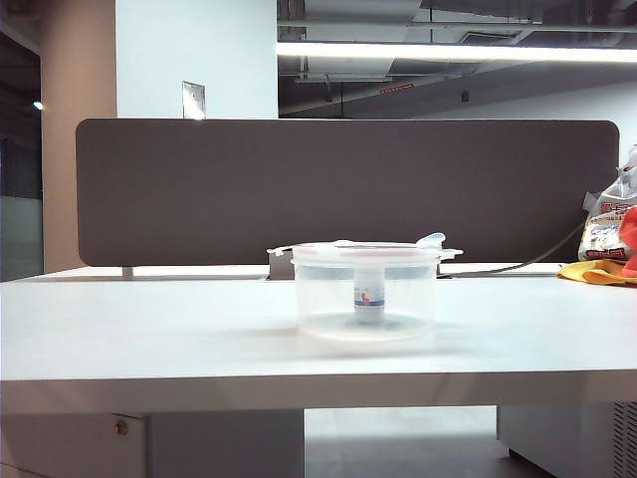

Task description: Remove the lid of the round box, pick up the small white medicine bottle inside, and place it on the table.

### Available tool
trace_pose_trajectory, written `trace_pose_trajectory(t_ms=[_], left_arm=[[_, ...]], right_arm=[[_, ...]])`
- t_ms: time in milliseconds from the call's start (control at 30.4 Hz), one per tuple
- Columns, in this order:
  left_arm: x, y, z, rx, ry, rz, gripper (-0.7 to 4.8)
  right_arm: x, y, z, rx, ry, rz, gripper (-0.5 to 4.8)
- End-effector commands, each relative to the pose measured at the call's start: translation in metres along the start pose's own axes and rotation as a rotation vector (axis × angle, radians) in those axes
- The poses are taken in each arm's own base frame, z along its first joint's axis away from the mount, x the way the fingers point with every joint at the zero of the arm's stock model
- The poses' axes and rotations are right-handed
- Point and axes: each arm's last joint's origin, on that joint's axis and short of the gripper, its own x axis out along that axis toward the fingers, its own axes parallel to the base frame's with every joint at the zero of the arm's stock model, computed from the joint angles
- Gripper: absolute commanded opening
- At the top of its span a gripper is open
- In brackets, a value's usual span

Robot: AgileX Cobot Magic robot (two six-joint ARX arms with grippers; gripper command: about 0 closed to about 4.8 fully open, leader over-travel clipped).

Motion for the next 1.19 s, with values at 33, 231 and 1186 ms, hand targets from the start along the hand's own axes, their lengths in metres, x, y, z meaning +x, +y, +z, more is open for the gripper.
trace_pose_trajectory(t_ms=[33, 231, 1186], left_arm=[[0.003, -0.008, 0.019, 0.006, -0.007, -0.039, -0.06], [0.027, -0.013, 0.045, -0.021, 0.094, -0.094, -0.06], [0.235, -0.019, 0.014, -0.121, 0.701, -0.222, 1.63]], right_arm=[[0.01, 0.004, 0.022, 0.002, 0.011, 0.007, -0.01], [0.047, 0.007, 0.054, 0.013, 0.13, -0.015, 0.02], [0.259, -0.003, -0.015, 0.22, 0.816, 0.235, 2.8]])
